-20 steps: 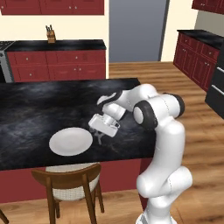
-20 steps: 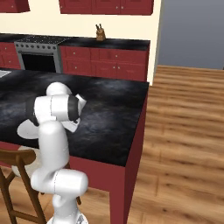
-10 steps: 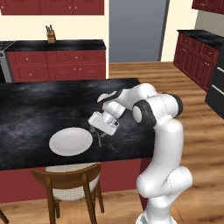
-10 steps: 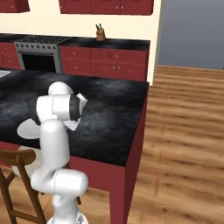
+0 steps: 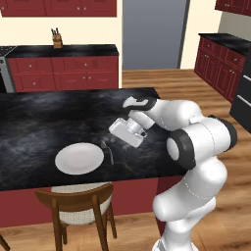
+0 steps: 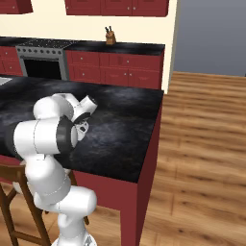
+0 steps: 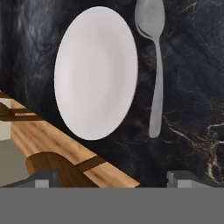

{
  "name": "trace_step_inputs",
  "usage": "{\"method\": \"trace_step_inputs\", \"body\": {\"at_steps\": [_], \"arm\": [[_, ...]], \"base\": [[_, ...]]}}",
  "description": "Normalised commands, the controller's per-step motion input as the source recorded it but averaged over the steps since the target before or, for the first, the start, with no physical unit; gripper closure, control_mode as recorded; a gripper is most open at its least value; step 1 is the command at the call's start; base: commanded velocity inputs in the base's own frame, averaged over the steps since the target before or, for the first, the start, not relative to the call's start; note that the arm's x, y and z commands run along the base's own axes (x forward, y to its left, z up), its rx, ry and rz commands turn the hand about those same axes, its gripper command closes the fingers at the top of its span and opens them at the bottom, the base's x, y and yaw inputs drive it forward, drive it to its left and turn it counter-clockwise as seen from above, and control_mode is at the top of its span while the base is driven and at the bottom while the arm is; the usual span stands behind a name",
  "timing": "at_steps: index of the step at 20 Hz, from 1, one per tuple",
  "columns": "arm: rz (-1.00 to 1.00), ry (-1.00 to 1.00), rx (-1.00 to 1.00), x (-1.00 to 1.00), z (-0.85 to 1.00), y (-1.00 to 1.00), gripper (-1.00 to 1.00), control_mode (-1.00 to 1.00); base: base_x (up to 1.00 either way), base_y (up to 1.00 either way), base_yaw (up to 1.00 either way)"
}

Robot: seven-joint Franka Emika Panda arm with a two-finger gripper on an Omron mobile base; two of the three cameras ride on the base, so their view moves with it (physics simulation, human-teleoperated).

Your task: Take the fork and place it on the left side of the plate. Then take the spoon and place it on the right side of the plate. Make sure they're directly next to the plate.

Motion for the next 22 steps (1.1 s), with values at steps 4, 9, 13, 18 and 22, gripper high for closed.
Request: {"method": "trace_step_inputs", "body": {"at_steps": [4, 9, 13, 18, 22], "arm": [[-0.28, -0.01, 0.0, -1.0, 0.14, -0.81, -1.0, -1.0], [-0.26, 0.01, 0.0, -1.0, 0.45, -0.86, -1.0, -1.0], [-0.11, 0.05, -0.03, -1.0, 0.75, -0.69, -1.0, -1.0], [0.0, 0.11, -0.27, -1.0, 0.44, -0.35, -1.0, -1.0], [0.0, 0.11, -0.51, -1.0, 0.0, -0.23, -1.0, -1.0]], "base": [[0.0, 0.0, 0.0], [0.0, 0.0, 0.0], [0.0, 0.0, 0.0], [0.0, 0.0, 0.0], [0.0, 0.0, 0.0]]}}
